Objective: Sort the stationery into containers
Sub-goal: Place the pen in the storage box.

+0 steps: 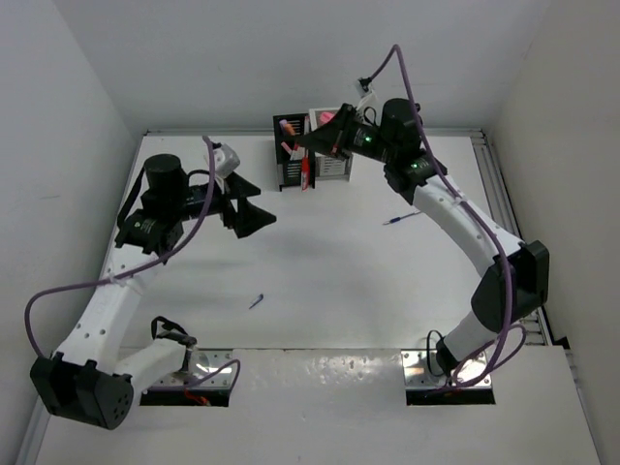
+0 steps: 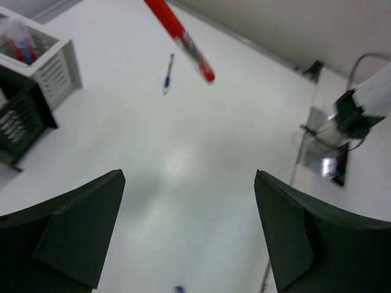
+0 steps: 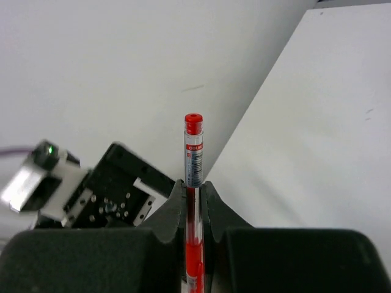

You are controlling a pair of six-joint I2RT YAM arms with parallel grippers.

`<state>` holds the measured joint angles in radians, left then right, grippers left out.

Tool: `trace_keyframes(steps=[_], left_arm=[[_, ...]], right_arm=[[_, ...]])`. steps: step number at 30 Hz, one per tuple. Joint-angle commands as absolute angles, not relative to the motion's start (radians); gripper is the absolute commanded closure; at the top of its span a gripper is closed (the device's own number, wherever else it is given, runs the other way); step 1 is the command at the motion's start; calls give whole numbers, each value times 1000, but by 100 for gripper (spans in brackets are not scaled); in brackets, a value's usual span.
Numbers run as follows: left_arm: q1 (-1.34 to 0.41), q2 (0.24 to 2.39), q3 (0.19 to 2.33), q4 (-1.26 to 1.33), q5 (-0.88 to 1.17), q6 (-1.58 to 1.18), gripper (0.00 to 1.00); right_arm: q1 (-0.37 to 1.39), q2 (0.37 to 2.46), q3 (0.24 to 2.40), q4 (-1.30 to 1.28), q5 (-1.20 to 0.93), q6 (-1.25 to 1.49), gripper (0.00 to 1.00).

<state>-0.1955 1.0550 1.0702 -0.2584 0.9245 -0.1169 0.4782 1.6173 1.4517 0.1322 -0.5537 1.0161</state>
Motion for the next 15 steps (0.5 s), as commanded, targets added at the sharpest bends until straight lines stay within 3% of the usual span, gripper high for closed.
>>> trace_keyframes(steps=[1, 7, 15], left_arm=[[-192, 951, 1069, -391, 809, 338, 8], [-251, 828, 1028, -327, 790, 884, 16], [-363, 812, 967, -376, 815, 1347, 14]], right_arm=[[449, 1608, 1476, 116, -581, 1161, 100], [483, 1568, 1324, 15, -646, 1232, 100], [537, 1543, 1226, 107, -715, 1305, 100]])
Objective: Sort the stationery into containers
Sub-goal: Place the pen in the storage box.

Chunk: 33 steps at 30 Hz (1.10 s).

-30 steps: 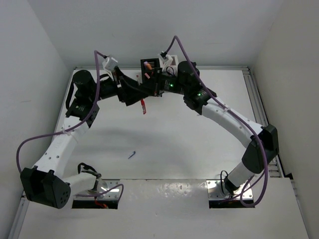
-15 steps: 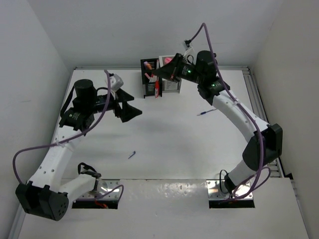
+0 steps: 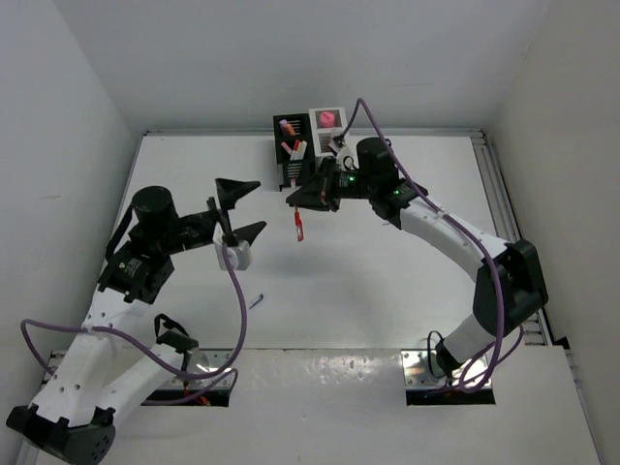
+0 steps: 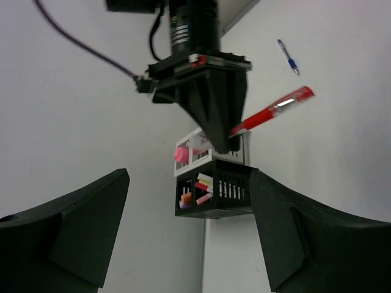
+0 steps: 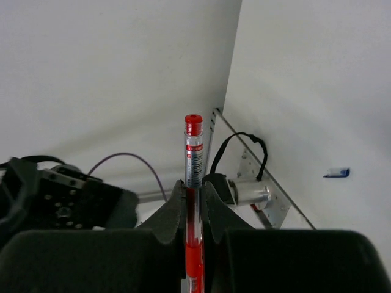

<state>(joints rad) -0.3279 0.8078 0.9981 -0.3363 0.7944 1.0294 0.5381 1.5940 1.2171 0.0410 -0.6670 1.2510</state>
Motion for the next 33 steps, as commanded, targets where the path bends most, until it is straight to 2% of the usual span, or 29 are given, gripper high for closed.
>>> trace_keyframes(steps=[1, 8, 19, 22, 26, 27, 29, 30, 33], left_arm=[[-391, 801, 942, -391, 815, 1389, 14], [-500, 819, 908, -499, 772, 1722, 14], [-630, 854, 888, -468, 727, 1870, 17], [-655, 856, 877, -446, 719, 1884, 24], [-701, 867, 877, -433, 672, 1888, 48], [-710, 867, 877, -430, 655, 1888, 56], [-718, 868, 880, -416, 650, 1879, 65], [-727, 867, 879, -410, 649, 1870, 74], [-744, 868, 874, -376, 634, 1852, 88]], right_arm=[[538, 1545, 1227, 107, -722, 1307, 100], [569, 1568, 1223, 117, -770, 1328, 100], [594, 1606, 1265, 83, -746, 1333, 100], [600, 1611, 1269, 58, -733, 1330, 100], [601, 1611, 1272, 48, -726, 1327, 100], [601, 1608, 1273, 46, -726, 1327, 100], [606, 1606, 1275, 37, -723, 1324, 100], [604, 1605, 1273, 31, -721, 1324, 100], [606, 1595, 1266, 28, -716, 1321, 99]])
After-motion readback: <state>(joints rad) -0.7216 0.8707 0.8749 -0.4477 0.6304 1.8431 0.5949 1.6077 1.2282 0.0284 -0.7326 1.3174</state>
